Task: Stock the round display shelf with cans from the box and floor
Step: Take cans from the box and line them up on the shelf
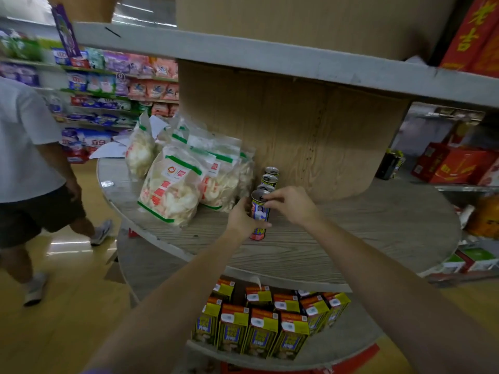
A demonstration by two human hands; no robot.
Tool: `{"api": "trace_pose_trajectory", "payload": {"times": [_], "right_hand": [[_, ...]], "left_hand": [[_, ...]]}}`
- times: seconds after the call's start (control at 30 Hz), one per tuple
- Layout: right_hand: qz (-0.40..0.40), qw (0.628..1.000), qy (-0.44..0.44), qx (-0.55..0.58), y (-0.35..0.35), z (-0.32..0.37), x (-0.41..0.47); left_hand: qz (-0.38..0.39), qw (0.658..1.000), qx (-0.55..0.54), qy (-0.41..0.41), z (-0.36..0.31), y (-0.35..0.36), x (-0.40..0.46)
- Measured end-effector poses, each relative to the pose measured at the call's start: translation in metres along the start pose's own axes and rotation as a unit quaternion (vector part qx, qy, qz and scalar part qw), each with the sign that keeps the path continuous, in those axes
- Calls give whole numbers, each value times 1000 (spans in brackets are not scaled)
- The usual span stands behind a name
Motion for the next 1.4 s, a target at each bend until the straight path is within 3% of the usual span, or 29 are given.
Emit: {"api": "trace_pose_trajectory", "payload": {"times": [0.4,0.57,0.8,1.07,1.2,1.4], "right_hand": [[15,999,31,-10,25,-25,-6],[27,998,57,-3,28,-32,4],[35,996,83,22,28,-39,6],[34,989,74,127,38,-44,-17],[-36,984,85,151,27,-47,-33],[17,990,77,117,23,-59,-69]], "left_hand": [[-37,999,-3,-7,33,8,18],[-19,1000,15,-1,35,12,28],[-8,994,100,-37,35,13,40],[-20,969,237,-65,26,11,37],[-26,964,227,-135,32,2,24],[54,960,175,-213,40,34,-22]]}}
Point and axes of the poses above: each hand's wrist, its own x-axis towards the middle knuckle, its own y-axis out of the palm, z = x × y, the point moved 9 cm from there along x, towards the middle knuckle, and after that the axes turned 15 degrees about -y, right-handed, at the moved point
